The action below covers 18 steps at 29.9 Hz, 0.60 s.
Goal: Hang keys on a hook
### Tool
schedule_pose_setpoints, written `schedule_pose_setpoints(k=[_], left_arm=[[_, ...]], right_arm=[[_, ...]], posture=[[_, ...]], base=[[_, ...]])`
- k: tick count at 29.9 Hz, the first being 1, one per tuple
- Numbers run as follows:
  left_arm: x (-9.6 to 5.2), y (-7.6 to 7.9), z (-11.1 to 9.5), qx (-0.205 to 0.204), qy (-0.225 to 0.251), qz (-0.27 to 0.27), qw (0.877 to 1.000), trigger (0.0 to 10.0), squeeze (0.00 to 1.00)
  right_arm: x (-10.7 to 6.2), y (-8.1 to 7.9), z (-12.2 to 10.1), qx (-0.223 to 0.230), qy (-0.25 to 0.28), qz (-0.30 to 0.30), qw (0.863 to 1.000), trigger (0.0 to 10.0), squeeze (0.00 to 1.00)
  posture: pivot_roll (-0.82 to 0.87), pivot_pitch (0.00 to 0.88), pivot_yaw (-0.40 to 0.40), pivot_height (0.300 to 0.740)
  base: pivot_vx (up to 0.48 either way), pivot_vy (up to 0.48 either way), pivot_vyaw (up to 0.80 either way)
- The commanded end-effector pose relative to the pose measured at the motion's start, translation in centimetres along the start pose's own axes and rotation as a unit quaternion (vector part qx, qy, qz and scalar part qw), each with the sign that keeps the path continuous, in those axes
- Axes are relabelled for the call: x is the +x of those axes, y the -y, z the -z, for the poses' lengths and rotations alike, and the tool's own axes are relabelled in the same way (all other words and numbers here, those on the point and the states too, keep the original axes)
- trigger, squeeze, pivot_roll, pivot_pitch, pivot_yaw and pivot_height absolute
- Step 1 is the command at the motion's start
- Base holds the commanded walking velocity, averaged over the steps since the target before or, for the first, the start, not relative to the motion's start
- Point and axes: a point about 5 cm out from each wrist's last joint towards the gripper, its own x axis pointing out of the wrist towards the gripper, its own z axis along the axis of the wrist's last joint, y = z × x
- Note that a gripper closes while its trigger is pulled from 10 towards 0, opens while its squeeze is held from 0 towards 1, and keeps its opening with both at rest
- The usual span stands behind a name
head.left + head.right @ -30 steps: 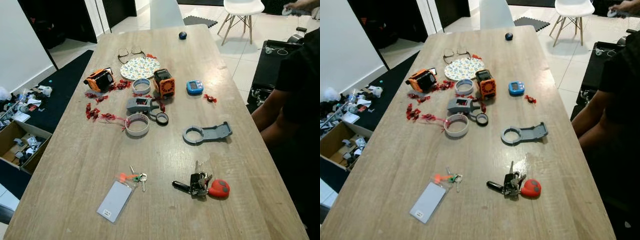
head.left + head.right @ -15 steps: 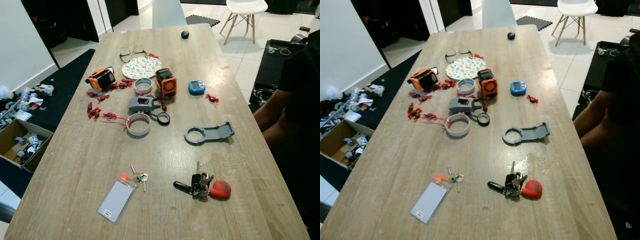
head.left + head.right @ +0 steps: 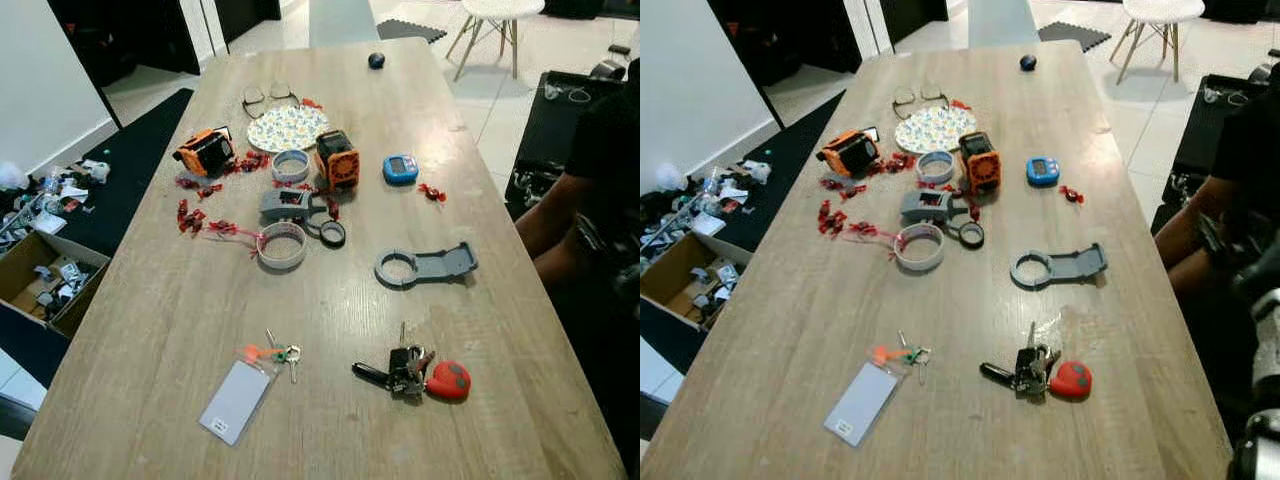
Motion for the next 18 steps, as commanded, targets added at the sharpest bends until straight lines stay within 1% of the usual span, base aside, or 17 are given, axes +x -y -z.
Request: schedule_pose_setpoints(k=[1, 2, 3, 4, 5, 6, 7, 8, 9, 10, 11, 12, 13, 15, 16, 17, 18], left_arm=[[-0.3, -0.3, 1.2, 0.002, -0.021, -0.005, 1.000, 10.0, 0.00], [-0.3, -0.3, 1.2, 0.003, -0.022, -0.005, 1.000, 10.0, 0.00], [-0.3, -0.3, 1.2, 0.003, -0.022, -0.005, 1.000, 10.0, 0.00], [-0.3, -0.4, 1.2, 0.003, -0.022, -0.005, 1.000, 10.0, 0.00], [-0.4, -0.4, 1.3, 0.003, -0.023, -0.006, 1.000, 10.0, 0.00], [-0.4, -0.5, 1.3, 0.004, -0.024, -0.007, 1.000, 10.0, 0.00], [-0.4, -0.5, 1.4, 0.004, -0.025, -0.007, 1.000, 10.0, 0.00], [-0.4, -0.5, 1.4, 0.004, -0.025, -0.007, 1.000, 10.0, 0.00], [-0.4, -0.5, 1.4, 0.005, -0.026, -0.007, 1.000, 10.0, 0.00], [-0.4, -0.4, 1.5, 0.006, -0.027, -0.008, 1.000, 10.0, 0.00], [-0.4, -0.4, 1.5, 0.006, -0.027, -0.008, 1.000, 10.0, 0.00], [-0.3, -0.3, 1.5, 0.006, -0.028, -0.008, 1.000, 10.0, 0.00], [-0.3, -0.2, 1.5, 0.007, -0.029, -0.008, 1.000, 10.0, 0.00], [-0.3, 0.0, 1.6, 0.008, -0.030, -0.007, 0.999, 10.0, 0.00], [-0.2, 0.0, 1.7, 0.008, -0.030, -0.006, 0.999, 10.0, 0.00], [-0.2, 0.0, 1.7, 0.008, -0.030, -0.006, 0.999, 10.0, 0.00], [-0.2, 0.1, 1.8, 0.009, -0.031, -0.006, 0.999, 10.0, 0.00]], right_arm=[[0.2, -1.5, 0.1, 0.021, 0.004, -0.059, 0.998, 10.0, 0.00], [0.3, -2.6, 0.0, 0.032, 0.008, -0.095, 0.995, 10.0, 0.00], [0.3, -2.6, 0.0, 0.032, 0.008, -0.095, 0.995, 10.0, 0.00], [0.3, -3.6, -0.1, 0.040, 0.010, -0.131, 0.991, 10.0, 0.00], [0.1, -4.9, -0.3, 0.047, 0.010, -0.180, 0.982, 10.0, 0.49], [-0.1, -5.8, -0.5, 0.051, 0.008, -0.218, 0.975, 10.0, 0.74], [-0.3, -6.4, -0.6, 0.053, 0.007, -0.241, 0.969, 10.0, 0.74], [-0.3, -6.4, -0.6, 0.053, 0.007, -0.241, 0.969, 10.0, 0.74], [-0.6, -7.2, -0.9, 0.051, 0.001, -0.277, 0.960, 10.0, 1.00], [-0.8, -7.7, -1.0, 0.049, -0.003, -0.299, 0.953, 10.0, 1.00], [-0.8, -7.7, -1.0, 0.049, -0.003, -0.299, 0.953, 10.0, 1.00], [-1.2, -8.6, -1.4, 0.048, -0.014, -0.339, 0.939, 10.0, 1.00], [-1.4, -8.9, -1.6, 0.048, -0.018, -0.352, 0.935, 10.0, 1.00], [-1.8, -9.3, -1.6, 0.045, -0.042, -0.374, 0.925, 10.0, 1.00], [-2.0, -9.4, -1.5, 0.042, -0.059, -0.384, 0.921, 10.0, 0.98], [-2.0, -9.4, -1.5, 0.042, -0.059, -0.384, 0.921, 10.0, 0.98], [-2.2, -9.5, -1.4, 0.042, -0.070, -0.390, 0.917, 10.0, 0.98]], posture=[[-0.13, 0.095, 0.122, 0.740], [-0.13, 0.095, 0.122, 0.740], [-0.13, 0.095, 0.122, 0.740], [-0.13, 0.095, 0.122, 0.740], [-0.13, 0.095, 0.124, 0.740], [-0.13, 0.095, 0.124, 0.740], [-0.13, 0.095, 0.124, 0.740], [-0.13, 0.095, 0.124, 0.740], [-0.13, 0.097, 0.128, 0.740], [-0.13, 0.097, 0.128, 0.740], [-0.13, 0.097, 0.128, 0.740], [-0.13, 0.099, 0.129, 0.740], [-0.13, 0.099, 0.129, 0.740], [-0.13, 0.099, 0.127, 0.740], [-0.13, 0.099, 0.127, 0.740], [-0.13, 0.099, 0.127, 0.740], [-0.13, 0.099, 0.127, 0.740]], base=[[0.000, 0.000, 0.00], [0.000, 0.000, 0.00], [0.000, 0.000, 0.00], [0.000, 0.000, 0.00], [0.000, 0.000, 0.00], [0.000, 0.000, 0.00], [0.000, 0.000, 0.00], [0.000, 0.000, 0.00], [0.000, 0.000, 0.00], [0.000, 0.000, 0.00], [0.000, 0.000, 0.00], [0.000, 0.000, 0.00], [0.000, 0.000, 0.00], [0.000, 0.000, 0.00], [0.000, 0.000, 0.00], [0.000, 0.000, 0.00], [0.000, 0.000, 0.00]])
